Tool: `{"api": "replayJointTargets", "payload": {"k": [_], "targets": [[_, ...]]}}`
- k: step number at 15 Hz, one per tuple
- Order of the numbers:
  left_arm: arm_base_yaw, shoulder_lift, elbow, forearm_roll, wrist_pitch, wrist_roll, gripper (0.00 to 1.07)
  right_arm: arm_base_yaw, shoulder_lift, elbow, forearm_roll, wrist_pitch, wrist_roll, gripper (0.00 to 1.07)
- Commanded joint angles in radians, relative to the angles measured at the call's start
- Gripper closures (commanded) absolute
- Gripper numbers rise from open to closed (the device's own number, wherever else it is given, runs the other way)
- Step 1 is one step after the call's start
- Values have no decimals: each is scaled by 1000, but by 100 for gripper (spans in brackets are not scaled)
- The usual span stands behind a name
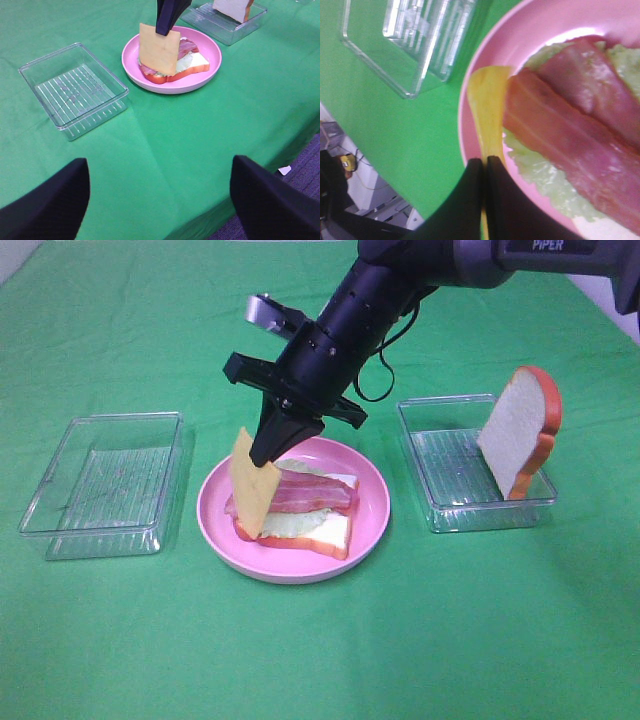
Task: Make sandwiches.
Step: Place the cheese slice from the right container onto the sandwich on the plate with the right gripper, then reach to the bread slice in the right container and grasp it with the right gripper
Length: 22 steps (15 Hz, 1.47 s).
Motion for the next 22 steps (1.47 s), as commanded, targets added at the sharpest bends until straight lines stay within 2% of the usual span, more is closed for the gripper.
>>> {"api": "replayJointTargets", "payload": {"k": [1,5,6,7,8,10,11,12,13,16,20,22], "targets": [[-2,-19,3,-7,-9,0,32,4,16,2,-113,-25,59,107],[-2,-19,3,-7,-9,0,32,3,12,2,-278,-50,195,107],[-2,-19,3,-7,-9,0,32,3,12,2,-296,-50,223,104],[-2,-19,3,-7,-9,0,32,3,12,2,-306,-56,246,91],[-2,-19,3,-7,-9,0,32,3,11,1,-313,-56,251,73],[-2,-19,3,-7,-9,0,32,3,11,-18,-317,-34,250,51],[-2,-19,3,-7,-9,0,32,3,11,-44,-330,2,251,46],[-2,-19,3,-7,-9,0,32,3,11,-131,-431,103,298,46],[-2,-19,3,-7,-9,0,32,3,2,-175,-503,124,323,46],[-2,-19,3,-7,-9,0,32,-11,-67,-204,-623,124,352,46],[-2,-19,3,-7,-9,0,32,-114,-170,-204,-647,124,359,44],[-2,-19,3,-7,-9,0,32,-214,-254,-168,-651,124,351,33]]}}
